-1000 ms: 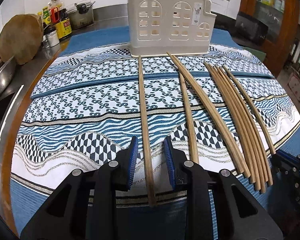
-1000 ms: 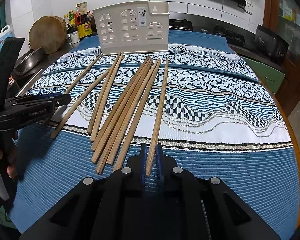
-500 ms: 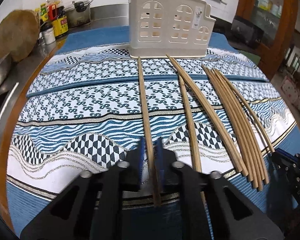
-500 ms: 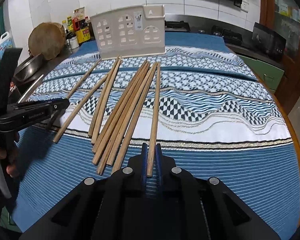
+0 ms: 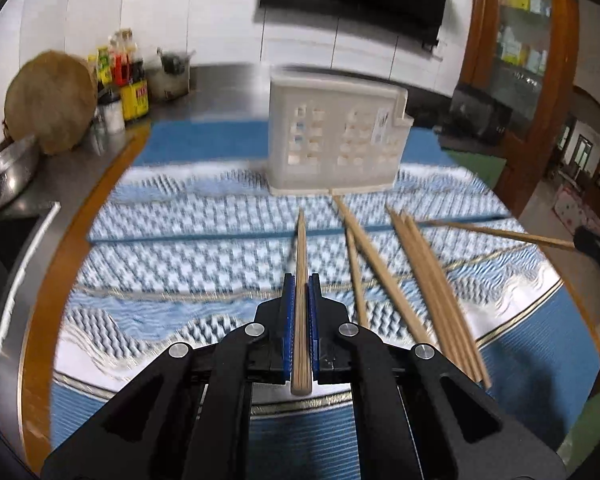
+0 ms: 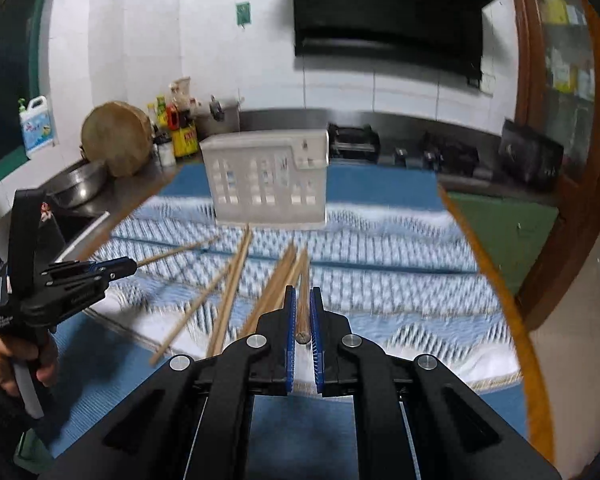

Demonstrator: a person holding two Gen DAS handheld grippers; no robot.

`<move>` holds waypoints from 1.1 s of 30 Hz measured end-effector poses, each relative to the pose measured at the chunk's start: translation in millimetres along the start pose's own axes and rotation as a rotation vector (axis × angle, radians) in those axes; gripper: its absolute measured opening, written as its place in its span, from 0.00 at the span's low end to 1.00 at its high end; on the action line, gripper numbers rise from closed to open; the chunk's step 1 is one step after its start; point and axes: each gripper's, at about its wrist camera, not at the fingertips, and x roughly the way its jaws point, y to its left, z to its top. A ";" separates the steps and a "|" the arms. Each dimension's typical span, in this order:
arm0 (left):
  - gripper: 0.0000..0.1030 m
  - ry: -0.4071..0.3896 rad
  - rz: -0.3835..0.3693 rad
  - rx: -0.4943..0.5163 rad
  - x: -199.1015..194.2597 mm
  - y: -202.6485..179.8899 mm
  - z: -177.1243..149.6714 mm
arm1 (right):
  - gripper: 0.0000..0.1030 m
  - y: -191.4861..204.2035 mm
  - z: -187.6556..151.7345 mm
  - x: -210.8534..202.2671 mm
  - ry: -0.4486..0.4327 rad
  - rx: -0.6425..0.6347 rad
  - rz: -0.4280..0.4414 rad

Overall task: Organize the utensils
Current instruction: 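Lift the left tool's chopstick into the white holder and open it while the right tool drops its own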

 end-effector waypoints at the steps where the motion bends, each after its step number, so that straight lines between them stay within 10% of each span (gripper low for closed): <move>1: 0.05 -0.017 -0.005 0.001 -5.4 0.4 6.1 | 0.07 -1.7 10.1 -2.3 -0.010 -0.006 0.017; 20: 0.05 -0.052 -0.101 0.051 -14.8 5.9 110.8 | 0.07 -13.9 185.6 25.9 -0.042 -0.108 0.074; 33: 0.05 -0.248 -0.122 0.083 -56.9 -2.2 216.6 | 0.07 -11.6 291.6 71.9 -0.202 -0.061 0.020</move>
